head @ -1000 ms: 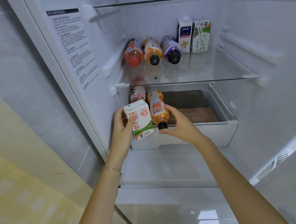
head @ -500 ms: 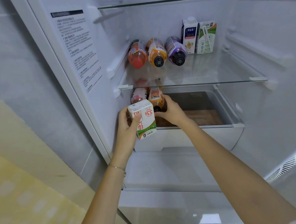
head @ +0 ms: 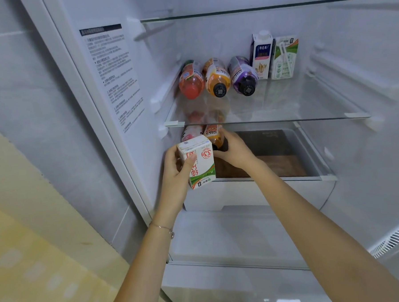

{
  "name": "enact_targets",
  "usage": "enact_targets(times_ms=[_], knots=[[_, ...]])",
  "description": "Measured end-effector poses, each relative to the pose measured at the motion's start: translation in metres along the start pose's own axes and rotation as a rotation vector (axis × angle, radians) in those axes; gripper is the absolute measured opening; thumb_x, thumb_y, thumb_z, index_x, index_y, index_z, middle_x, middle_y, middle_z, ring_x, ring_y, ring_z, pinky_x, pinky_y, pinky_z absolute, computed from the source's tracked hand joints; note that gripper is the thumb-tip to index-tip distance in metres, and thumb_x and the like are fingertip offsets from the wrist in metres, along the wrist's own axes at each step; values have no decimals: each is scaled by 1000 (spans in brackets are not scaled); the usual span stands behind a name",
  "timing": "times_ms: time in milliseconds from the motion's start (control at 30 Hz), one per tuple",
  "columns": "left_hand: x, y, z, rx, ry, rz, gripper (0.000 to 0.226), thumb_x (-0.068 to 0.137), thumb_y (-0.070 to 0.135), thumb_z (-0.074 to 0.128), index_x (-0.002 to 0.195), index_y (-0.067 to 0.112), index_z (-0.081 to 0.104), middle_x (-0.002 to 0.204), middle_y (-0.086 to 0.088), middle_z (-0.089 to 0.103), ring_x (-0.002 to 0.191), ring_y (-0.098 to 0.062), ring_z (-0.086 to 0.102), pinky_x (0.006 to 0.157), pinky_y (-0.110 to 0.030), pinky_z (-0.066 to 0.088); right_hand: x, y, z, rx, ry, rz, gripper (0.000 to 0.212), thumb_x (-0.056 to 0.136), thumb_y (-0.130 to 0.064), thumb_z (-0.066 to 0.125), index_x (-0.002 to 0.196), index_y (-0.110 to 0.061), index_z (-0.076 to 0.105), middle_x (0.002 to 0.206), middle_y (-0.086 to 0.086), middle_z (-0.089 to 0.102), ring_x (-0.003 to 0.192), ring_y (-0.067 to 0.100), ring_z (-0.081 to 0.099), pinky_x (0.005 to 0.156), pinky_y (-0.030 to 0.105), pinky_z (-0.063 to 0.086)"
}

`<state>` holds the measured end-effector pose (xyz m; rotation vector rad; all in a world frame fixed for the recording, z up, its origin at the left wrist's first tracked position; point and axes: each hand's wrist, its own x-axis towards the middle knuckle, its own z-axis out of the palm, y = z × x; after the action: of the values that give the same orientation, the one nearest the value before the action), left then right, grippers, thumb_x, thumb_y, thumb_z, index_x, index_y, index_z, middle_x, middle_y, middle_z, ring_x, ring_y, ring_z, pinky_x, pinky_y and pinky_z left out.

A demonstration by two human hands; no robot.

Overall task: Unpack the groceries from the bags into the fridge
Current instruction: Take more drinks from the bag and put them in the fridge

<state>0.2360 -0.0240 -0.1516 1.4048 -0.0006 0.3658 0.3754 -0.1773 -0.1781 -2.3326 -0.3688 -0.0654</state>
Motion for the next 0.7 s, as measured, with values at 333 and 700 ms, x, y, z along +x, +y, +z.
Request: enact_targets(times_ms=[333, 700], knots=[[-3, 13, 14, 58, -67, 66, 29, 95, 16, 58, 124, 16, 57, 121, 0, 67, 107, -14, 66, 73, -28, 57, -108, -42, -64, 569, -146, -114, 45, 90, -20, 64, 134, -22, 52, 119, -8, 66, 109, 7, 63, 89, 27, 55], [-12, 40, 61, 215, -319, 308, 30, 92, 18, 64, 120, 29, 58, 116, 15, 66, 110, -5, 63, 88, -28, 55, -145, -42, -102, 482, 194, -66, 43, 82, -19, 75, 122, -19, 61, 111, -7, 71, 101, 9, 67, 87, 38, 57]])
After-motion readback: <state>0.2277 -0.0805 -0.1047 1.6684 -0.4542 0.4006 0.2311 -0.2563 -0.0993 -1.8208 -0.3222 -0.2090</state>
